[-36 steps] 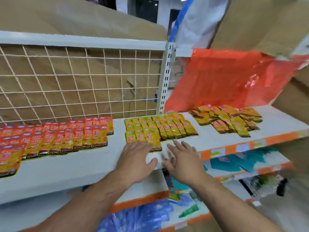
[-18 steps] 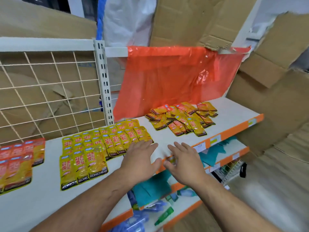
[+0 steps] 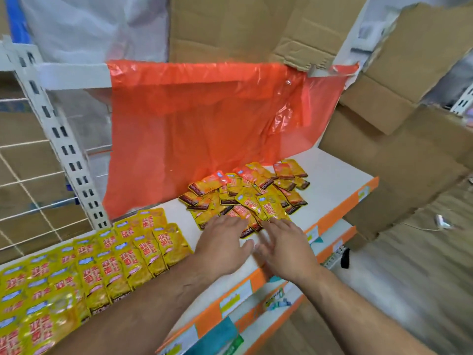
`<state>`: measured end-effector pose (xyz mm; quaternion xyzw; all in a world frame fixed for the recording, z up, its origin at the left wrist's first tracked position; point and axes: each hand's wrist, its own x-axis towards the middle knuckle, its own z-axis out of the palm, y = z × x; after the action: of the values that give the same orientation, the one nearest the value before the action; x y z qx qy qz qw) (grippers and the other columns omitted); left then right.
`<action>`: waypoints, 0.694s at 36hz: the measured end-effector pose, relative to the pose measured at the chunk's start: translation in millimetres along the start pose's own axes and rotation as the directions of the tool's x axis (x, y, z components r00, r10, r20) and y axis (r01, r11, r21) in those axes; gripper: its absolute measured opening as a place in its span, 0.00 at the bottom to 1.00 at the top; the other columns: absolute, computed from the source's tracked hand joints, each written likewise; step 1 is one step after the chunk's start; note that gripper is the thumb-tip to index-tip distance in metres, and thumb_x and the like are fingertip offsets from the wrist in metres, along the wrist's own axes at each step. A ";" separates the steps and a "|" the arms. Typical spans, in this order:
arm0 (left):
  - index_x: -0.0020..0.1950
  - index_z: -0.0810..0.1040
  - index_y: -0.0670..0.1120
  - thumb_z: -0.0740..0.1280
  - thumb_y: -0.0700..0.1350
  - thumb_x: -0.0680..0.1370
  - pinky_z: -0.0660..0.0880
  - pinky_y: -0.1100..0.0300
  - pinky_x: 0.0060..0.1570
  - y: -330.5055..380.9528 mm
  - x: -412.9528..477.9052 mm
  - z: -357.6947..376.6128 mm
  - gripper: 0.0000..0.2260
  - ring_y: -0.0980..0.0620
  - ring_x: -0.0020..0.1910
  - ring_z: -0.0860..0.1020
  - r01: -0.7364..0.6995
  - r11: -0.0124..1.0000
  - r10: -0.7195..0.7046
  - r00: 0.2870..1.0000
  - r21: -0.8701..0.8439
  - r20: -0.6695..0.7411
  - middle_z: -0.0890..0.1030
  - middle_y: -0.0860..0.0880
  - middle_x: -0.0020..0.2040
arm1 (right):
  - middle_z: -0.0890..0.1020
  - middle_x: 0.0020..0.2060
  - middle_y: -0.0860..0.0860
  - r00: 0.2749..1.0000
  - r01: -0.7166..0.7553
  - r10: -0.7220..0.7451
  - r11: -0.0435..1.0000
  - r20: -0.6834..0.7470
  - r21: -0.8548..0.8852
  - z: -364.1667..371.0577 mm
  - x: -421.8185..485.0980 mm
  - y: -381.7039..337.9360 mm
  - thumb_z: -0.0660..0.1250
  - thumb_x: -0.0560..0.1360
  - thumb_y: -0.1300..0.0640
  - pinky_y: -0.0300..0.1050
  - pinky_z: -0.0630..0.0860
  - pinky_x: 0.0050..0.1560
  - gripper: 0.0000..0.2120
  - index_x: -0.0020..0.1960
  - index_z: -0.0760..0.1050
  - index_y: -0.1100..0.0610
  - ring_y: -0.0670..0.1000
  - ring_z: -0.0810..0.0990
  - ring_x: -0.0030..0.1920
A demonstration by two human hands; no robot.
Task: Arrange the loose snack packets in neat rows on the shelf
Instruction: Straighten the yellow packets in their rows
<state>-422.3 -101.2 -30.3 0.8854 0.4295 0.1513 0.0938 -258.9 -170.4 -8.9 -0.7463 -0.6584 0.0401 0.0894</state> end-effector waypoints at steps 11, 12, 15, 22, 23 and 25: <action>0.63 0.77 0.47 0.60 0.55 0.77 0.71 0.53 0.59 29.8 60.2 35.5 0.19 0.45 0.61 0.73 0.242 0.966 -0.246 0.968 -0.097 -0.041 0.79 0.47 0.58 | 0.75 0.67 0.48 0.999 0.037 -0.037 0.999 0.026 0.004 13.7 69.4 69.0 0.59 0.73 0.38 0.51 0.73 0.62 0.29 0.70 0.71 0.48 0.56 0.71 0.66; 0.60 0.77 0.46 0.61 0.54 0.78 0.71 0.53 0.57 33.3 65.0 39.9 0.17 0.45 0.60 0.73 0.308 0.944 -0.315 0.948 -0.120 -0.049 0.79 0.47 0.56 | 0.76 0.66 0.49 0.999 0.035 -0.036 0.999 0.014 0.022 14.6 75.7 75.4 0.61 0.73 0.38 0.51 0.73 0.61 0.28 0.70 0.72 0.49 0.56 0.72 0.65; 0.52 0.77 0.44 0.63 0.53 0.77 0.72 0.53 0.51 45.0 78.0 53.7 0.13 0.44 0.55 0.75 0.496 0.835 -0.530 0.842 -0.240 -0.103 0.78 0.45 0.51 | 0.75 0.62 0.53 1.000 -0.013 0.010 0.993 0.028 0.119 16.2 92.7 91.6 0.65 0.75 0.39 0.52 0.75 0.59 0.28 0.68 0.71 0.54 0.56 0.72 0.64; 0.45 0.74 0.48 0.66 0.63 0.72 0.74 0.50 0.47 67.8 101.8 70.3 0.19 0.46 0.50 0.76 0.742 0.569 -0.821 0.540 -0.353 -0.186 0.78 0.50 0.46 | 0.78 0.50 0.50 0.998 -0.034 0.015 0.944 0.059 0.327 28.7 107.3 111.3 0.66 0.72 0.37 0.50 0.76 0.47 0.23 0.57 0.72 0.53 0.56 0.78 0.52; 0.46 0.75 0.48 0.67 0.64 0.71 0.74 0.51 0.47 69.2 104.8 71.0 0.19 0.46 0.51 0.76 0.767 0.539 -0.842 0.506 -0.347 -0.188 0.79 0.50 0.47 | 0.78 0.49 0.49 0.998 -0.037 0.015 0.940 0.067 0.338 27.5 107.2 112.1 0.66 0.72 0.37 0.49 0.75 0.47 0.23 0.58 0.71 0.53 0.56 0.78 0.52; 0.47 0.76 0.48 0.69 0.63 0.71 0.74 0.51 0.48 71.7 109.2 71.7 0.19 0.47 0.52 0.77 0.798 0.496 -0.868 0.457 -0.341 -0.194 0.79 0.50 0.48 | 0.76 0.45 0.47 0.996 -0.050 0.017 0.928 0.092 0.370 25.1 109.1 114.2 0.67 0.73 0.38 0.46 0.72 0.45 0.22 0.58 0.71 0.52 0.54 0.78 0.51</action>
<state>-280.9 -61.6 -55.7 0.5036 0.8002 0.2786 0.1689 -137.8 -73.8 -48.5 -0.7247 -0.6292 0.1979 0.1995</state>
